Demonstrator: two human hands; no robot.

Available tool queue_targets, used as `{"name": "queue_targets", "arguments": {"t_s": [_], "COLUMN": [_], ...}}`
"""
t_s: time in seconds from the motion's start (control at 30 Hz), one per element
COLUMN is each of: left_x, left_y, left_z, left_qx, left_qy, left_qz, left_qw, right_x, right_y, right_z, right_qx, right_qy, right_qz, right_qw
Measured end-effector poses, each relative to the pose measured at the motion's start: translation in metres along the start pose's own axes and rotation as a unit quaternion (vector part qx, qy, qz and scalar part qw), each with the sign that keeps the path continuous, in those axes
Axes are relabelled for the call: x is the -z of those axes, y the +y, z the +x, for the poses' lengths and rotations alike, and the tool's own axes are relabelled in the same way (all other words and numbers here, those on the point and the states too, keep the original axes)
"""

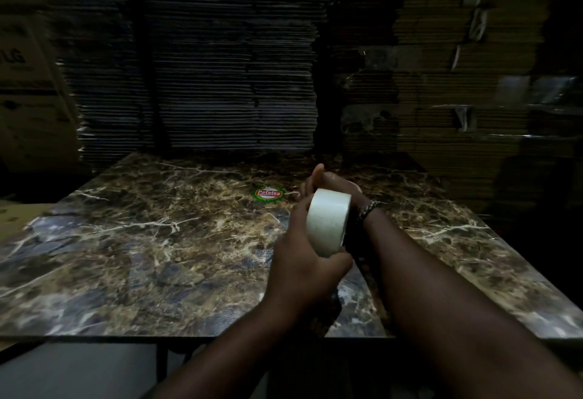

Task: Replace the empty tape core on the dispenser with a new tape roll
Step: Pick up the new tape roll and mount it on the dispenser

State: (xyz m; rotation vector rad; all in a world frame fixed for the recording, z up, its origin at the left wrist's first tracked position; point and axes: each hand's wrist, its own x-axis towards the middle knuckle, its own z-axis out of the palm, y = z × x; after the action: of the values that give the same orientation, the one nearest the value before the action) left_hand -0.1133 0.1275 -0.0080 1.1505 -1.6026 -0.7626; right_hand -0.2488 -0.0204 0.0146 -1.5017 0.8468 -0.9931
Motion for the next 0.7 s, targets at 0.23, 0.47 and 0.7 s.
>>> {"name": "queue_targets", "arguments": {"t_s": [0.23,0.47,0.7], "left_x": [0.039,0.082,0.089], "left_y": [-0.007,-0.02,-0.039], "left_z": [0.032,0.066,0.069], "left_qx": [0.061,0.064,0.05], "left_qy": [-0.033,-0.025,-0.016], "left_qz": [0.008,0.013,-0.022], "left_qw": [0.998,0.998,0.998], "right_x": [0.008,0.009,0.013], "right_y": [-0.002,0.003,0.002], "right_z": [-0.01,-0.015,-0.022], "right_qx": [0.028,-0.04,-0.072], "right_qy": [0.014,-0.062,-0.124], "right_qz": [0.02,0.145,0.067], "right_qw": [0.999,0.987,0.987]}}
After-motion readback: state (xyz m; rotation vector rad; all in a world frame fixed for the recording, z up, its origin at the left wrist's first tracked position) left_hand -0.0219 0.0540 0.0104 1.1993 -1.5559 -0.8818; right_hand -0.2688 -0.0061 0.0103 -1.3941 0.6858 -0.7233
